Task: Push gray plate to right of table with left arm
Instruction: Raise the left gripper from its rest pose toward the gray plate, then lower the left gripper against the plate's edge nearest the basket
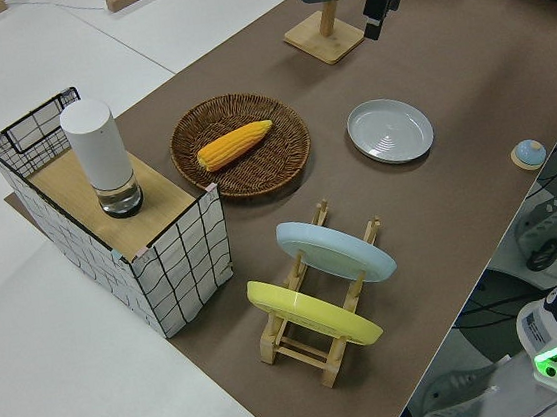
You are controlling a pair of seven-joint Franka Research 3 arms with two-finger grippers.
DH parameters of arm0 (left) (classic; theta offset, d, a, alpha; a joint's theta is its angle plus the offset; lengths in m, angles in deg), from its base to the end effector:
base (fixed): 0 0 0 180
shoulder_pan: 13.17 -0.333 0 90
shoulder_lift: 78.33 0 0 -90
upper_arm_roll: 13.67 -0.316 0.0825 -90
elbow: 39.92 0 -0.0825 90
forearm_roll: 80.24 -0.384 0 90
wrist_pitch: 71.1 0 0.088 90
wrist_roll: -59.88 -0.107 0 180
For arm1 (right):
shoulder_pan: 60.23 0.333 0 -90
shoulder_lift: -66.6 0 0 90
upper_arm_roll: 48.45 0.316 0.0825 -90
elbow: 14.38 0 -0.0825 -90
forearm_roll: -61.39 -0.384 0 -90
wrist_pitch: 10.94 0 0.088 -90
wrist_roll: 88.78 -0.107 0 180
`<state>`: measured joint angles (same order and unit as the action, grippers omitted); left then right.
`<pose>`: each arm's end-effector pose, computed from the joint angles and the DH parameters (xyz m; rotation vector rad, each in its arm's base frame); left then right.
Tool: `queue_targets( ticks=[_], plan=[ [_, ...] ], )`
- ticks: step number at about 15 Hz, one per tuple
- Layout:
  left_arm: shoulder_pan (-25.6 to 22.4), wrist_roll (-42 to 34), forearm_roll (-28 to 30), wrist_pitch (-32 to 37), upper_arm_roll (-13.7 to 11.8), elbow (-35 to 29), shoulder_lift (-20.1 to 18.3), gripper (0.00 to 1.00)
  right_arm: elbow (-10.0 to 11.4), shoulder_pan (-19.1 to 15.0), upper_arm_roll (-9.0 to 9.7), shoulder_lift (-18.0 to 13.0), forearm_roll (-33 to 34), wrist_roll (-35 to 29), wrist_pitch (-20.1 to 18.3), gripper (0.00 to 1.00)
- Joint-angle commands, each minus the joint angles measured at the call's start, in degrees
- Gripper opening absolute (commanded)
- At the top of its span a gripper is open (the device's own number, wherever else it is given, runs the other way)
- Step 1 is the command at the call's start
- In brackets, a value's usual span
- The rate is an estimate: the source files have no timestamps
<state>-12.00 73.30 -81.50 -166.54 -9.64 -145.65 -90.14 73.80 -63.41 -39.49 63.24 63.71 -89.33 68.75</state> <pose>0.4936 -0.0460 0.6104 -3.1016 -0.2221 -0.0490 0.5147 0.0500 0.6554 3.0817 0.1313 -0.1349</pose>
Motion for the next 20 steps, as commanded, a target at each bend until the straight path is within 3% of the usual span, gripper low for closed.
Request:
queue_targets(
  ticks=[1,12,15,18,20],
  plan=[
    [-0.2,-0.3,0.9,4.4,0.4,1.0,0.1,1.0,0.2,-0.1,0.0,-0.6,-0.1,0.5,-0.2,0.996],
    [-0.2,-0.6,2.2,4.4,-0.2,0.3,-0.1,1.0,0.2,-0.1,0.0,-0.6,-0.1,0.5,-0.2,0.996],
    [0.5,-0.7,2.3,2.6,-0.2,-4.6,0.1,1.0,0.2,-0.1,0.0,-0.6,-0.1,0.5,-0.2,0.994],
    [0.5,-0.7,4.8,-6.1,0.1,-14.5,0.6,0.99,0.2,-0.1,0.0,-0.6,0.0,0.5,-0.2,0.996],
    [0.3,-0.7,6.3,-10.1,0.1,-17.6,0.7,0.99,0.2,-0.1,0.0,-0.6,-0.1,0.5,-0.2,0.996]
  ],
)
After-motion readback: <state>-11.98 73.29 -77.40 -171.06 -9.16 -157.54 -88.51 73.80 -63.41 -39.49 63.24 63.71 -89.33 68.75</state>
